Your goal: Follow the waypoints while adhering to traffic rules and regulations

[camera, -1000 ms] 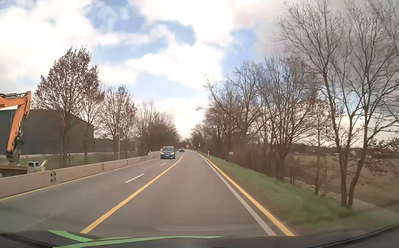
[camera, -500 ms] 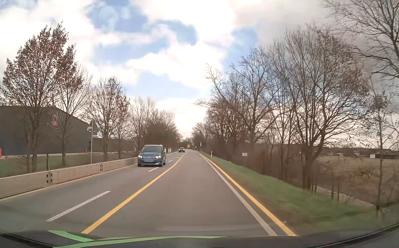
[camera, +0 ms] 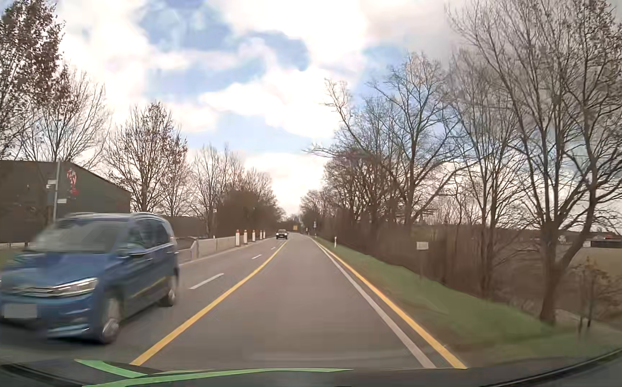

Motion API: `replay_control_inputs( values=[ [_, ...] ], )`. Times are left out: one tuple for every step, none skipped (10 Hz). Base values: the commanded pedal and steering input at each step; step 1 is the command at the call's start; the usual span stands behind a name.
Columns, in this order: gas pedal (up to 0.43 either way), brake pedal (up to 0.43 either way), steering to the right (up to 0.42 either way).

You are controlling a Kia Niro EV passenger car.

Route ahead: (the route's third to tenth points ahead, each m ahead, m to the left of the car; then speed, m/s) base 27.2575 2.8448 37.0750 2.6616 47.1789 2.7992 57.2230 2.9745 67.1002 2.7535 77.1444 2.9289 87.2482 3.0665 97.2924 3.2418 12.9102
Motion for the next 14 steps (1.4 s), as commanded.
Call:
replay_control_inputs(
  values=[
    [0.118, 0.000, -0.001],
    [0.118, 0.000, -0.001],
    [0.118, 0.000, -0.001],
    [0.118, 0.000, -0.001],
    [0.118, 0.000, -0.001],
    [0.118, 0.000, 0.000],
    [0.118, 0.000, 0.000],
    [0.118, 0.000, 0.000],
    [0.118, 0.000, 0.000],
    [0.118, 0.000, 0.000],
    [0.118, 0.000, 0.001],
    [0.118, 0.000, 0.001],
    [0.118, 0.000, 0.001],
    [0.118, 0.000, 0.001]
  ],
)
